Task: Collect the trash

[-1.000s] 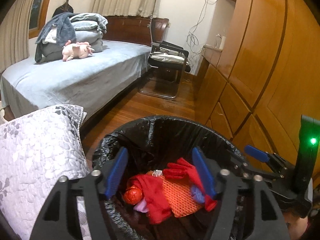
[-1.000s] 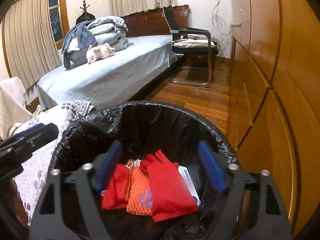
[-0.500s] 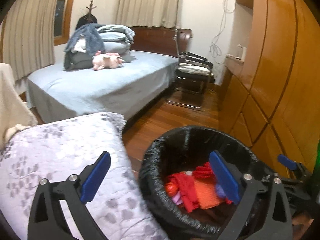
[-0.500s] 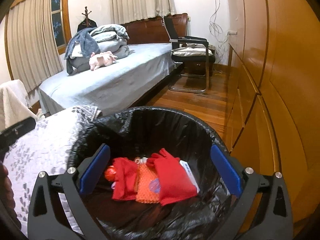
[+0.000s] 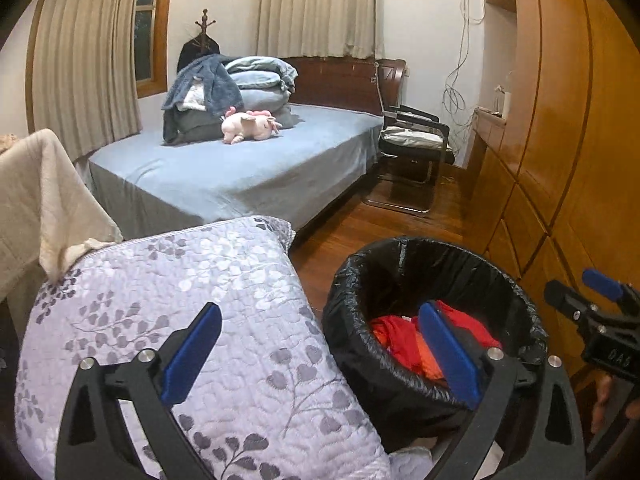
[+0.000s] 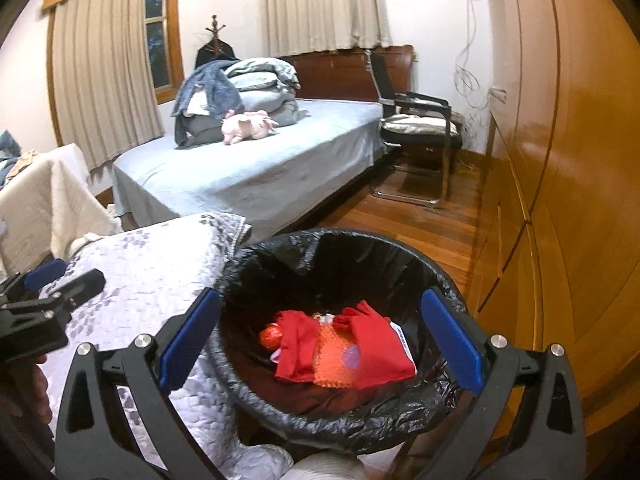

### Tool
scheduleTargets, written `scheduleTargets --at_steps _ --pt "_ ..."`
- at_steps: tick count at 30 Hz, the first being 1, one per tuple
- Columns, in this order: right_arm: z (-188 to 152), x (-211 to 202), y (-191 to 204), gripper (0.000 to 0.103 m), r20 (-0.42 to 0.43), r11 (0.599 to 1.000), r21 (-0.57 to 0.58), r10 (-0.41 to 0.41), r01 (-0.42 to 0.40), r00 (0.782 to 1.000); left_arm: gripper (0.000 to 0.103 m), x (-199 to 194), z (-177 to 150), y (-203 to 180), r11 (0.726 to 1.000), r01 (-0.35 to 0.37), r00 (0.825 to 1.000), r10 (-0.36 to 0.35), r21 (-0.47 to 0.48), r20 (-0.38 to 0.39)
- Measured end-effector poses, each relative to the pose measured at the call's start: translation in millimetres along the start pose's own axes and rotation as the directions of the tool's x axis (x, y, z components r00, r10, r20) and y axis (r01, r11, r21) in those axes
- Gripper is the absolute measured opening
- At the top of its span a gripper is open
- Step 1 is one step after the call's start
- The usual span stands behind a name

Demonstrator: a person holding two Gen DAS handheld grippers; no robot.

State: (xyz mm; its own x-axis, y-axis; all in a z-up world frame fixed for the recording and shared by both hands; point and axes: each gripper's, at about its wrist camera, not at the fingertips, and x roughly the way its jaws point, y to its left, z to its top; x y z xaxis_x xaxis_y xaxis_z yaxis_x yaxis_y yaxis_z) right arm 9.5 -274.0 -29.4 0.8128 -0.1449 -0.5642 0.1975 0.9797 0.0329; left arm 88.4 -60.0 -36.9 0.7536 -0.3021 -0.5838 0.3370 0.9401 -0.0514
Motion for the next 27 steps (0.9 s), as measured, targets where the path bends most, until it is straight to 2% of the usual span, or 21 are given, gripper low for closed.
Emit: scheduleTargets --at_steps 11,27 --pt "15.7 -40.4 20.2 0.098 0.040 0.998 -0.041 0.045 -0.043 0.998 0.097 -50.0 2.1 4.1 1.000 -0.028 0.997 0.028 -0.004 0.072" --pt "19.0 -72.3 36.3 0.098 0.093 0.996 -0.074 0.064 -0.057 0.994 0.097 -87.5 3.2 10.6 0.999 -0.040 0.991 0.042 -0.021 0.125"
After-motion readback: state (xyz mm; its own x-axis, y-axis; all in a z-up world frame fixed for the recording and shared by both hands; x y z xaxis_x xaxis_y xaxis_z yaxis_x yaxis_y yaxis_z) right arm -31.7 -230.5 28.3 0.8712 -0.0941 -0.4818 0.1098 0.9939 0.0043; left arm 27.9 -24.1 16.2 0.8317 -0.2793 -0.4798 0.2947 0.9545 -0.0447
